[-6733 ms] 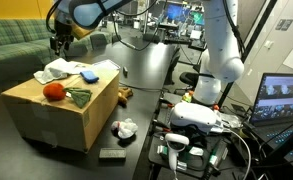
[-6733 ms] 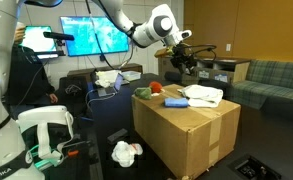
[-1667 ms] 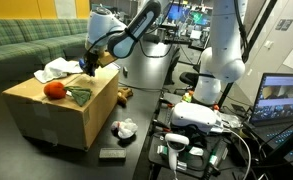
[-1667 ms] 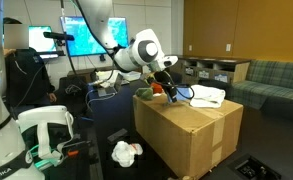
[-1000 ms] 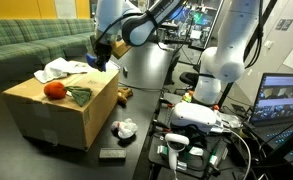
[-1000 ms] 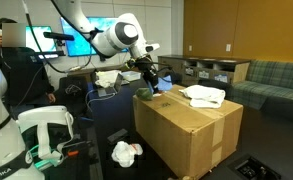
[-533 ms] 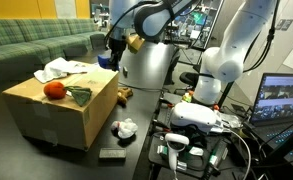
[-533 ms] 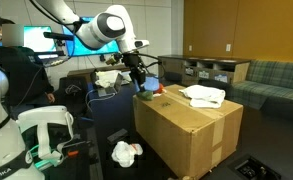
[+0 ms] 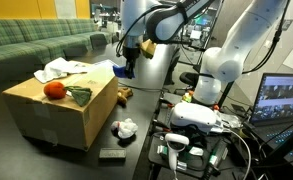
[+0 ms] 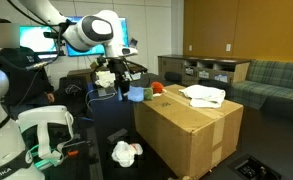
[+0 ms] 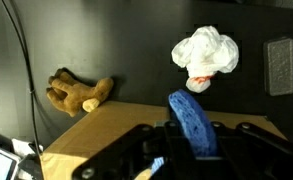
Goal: Put the objects on the box onto the table and the objects on the table on to the box
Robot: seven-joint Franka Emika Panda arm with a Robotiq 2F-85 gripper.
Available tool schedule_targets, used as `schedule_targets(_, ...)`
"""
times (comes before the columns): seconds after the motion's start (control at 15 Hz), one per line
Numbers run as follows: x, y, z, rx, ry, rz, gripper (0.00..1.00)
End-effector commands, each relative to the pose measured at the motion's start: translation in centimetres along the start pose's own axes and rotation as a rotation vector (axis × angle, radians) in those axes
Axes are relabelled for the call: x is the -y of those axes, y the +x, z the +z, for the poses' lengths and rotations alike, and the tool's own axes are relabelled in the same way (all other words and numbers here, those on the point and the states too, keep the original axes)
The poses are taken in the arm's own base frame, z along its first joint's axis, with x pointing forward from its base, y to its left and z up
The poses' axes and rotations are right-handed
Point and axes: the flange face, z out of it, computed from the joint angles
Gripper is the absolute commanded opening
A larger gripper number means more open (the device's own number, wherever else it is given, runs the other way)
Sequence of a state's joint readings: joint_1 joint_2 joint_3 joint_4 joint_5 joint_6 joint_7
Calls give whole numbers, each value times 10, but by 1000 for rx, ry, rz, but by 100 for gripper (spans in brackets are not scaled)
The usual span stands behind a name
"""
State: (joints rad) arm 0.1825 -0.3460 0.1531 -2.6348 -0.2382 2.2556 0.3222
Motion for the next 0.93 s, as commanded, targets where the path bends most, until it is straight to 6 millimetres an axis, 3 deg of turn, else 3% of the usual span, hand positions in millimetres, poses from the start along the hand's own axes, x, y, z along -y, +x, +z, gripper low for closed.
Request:
schedule_targets(0.0, 13, -34, 2, 44, 7, -30, 3)
schedule_targets(0.27, 27, -58, 21, 101, 9, -38, 3)
schedule_targets(0.33, 32, -49, 22, 113, -2, -36, 3)
schedule_targets(0.47, 33, -50, 35, 121, -4, -37, 3)
schedule_targets(0.87, 15, -26, 103, 149, 33, -19, 3)
